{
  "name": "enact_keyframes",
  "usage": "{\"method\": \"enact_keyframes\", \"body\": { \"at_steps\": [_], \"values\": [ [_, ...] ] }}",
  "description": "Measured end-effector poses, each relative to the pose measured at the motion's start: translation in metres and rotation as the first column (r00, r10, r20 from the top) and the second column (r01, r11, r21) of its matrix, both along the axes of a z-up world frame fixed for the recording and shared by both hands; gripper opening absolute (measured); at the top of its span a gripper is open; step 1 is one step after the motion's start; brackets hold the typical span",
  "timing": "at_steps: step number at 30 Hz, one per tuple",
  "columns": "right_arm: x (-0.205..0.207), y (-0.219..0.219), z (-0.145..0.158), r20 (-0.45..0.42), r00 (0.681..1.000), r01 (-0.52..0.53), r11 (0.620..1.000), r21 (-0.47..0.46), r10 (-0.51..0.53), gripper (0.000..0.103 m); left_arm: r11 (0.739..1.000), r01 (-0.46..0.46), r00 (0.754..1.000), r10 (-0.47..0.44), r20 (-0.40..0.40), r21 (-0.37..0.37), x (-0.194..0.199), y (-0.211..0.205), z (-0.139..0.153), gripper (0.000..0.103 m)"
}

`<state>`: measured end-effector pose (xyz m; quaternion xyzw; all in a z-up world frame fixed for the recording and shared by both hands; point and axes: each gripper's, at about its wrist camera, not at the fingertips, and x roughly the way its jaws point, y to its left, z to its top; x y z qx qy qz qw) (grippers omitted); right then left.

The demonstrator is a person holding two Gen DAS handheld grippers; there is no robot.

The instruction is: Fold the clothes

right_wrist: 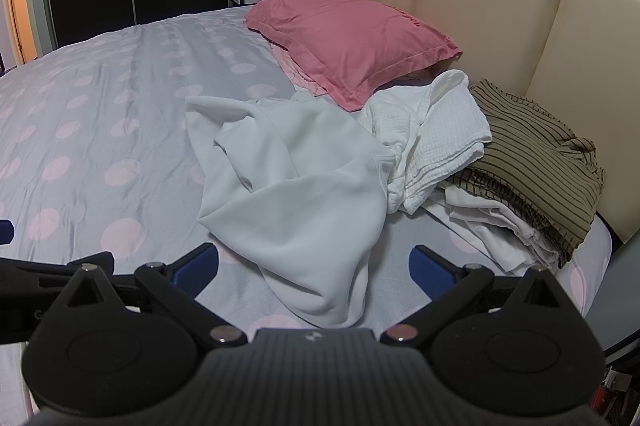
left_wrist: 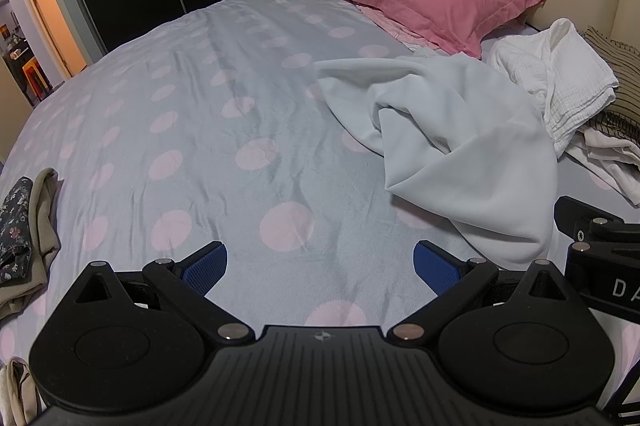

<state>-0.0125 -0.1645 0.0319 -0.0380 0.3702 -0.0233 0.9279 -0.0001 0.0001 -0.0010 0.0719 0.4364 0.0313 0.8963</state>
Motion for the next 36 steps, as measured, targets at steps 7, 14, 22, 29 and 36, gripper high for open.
{"method": "enact_keyframes", "body": {
  "at_steps": [7, 14, 22, 29, 36],
  "values": [
    [-0.0005, 0.0002, 0.0008, 0.0, 1.0, 0.001, 1.0, 0.002, -0.001, 0.102, 1.0, -0.004, 1.0, 0.004, -0.002, -0.005, -0.0002, 0.0004, 0.0002, 0.102],
    [-0.0008, -0.0003, 0.0026, -0.003, 1.0, 0.002, 1.0, 0.006, -0.002, 0.102, 1.0, -0.007, 1.0, 0.006, -0.006, -0.008, -0.0005, 0.0011, 0.0014, 0.102],
    [0.0001, -0.0007, 0.0028, -0.004, 1.0, 0.0, 1.0, 0.006, 0.0, 0.102, 1.0, -0.008, 1.0, 0.008, -0.006, -0.008, 0.0002, 0.0001, 0.0, 0.102],
    [0.0001, 0.0005, 0.0024, -0.004, 1.0, 0.0, 1.0, 0.004, 0.0, 0.102, 1.0, -0.008, 1.0, 0.008, -0.004, -0.009, -0.0005, 0.0016, -0.0002, 0.102],
    [0.0001, 0.0007, 0.0018, -0.004, 1.0, -0.001, 1.0, 0.003, 0.001, 0.102, 1.0, -0.006, 1.0, 0.006, -0.004, -0.011, -0.0013, 0.0027, -0.0008, 0.102]
  ]
}}
